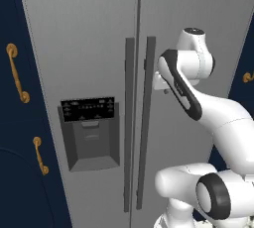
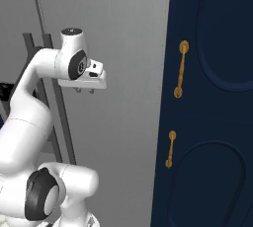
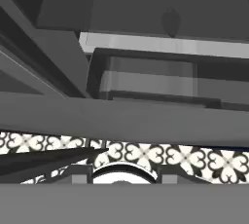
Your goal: Take the strawberry from the fridge and place it on top of the pancake, located on the dining counter.
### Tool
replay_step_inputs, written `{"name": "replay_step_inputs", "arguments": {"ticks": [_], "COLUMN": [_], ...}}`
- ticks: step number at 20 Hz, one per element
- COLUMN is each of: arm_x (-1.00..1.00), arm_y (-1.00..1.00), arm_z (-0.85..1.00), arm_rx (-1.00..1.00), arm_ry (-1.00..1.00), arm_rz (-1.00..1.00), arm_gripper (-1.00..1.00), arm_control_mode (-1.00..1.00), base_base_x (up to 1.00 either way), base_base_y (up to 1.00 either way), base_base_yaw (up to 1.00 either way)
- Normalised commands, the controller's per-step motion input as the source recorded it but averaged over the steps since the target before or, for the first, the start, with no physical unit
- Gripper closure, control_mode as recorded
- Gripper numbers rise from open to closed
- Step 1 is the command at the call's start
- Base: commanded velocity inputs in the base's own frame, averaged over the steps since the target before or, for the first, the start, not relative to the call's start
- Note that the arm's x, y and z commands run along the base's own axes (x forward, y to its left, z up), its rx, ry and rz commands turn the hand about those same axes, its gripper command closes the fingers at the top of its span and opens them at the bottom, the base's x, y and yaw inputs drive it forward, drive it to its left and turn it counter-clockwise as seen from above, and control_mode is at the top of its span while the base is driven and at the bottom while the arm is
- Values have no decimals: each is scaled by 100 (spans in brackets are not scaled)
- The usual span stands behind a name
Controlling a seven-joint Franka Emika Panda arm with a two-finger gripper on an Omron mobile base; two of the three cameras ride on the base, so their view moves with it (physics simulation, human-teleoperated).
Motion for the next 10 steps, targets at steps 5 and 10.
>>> {"name": "replay_step_inputs", "arguments": {"ticks": [5, 10], "arm_x": [-35, -60], "arm_y": [1, 34], "arm_z": [-4, -25], "arm_rx": [0, -1], "arm_ry": [-1, 2], "arm_rz": [0, 0], "arm_gripper": [-100, -100], "arm_control_mode": [-100, -100], "base_base_x": [0, 0], "base_base_y": [0, 0], "base_base_yaw": [0, 0]}}
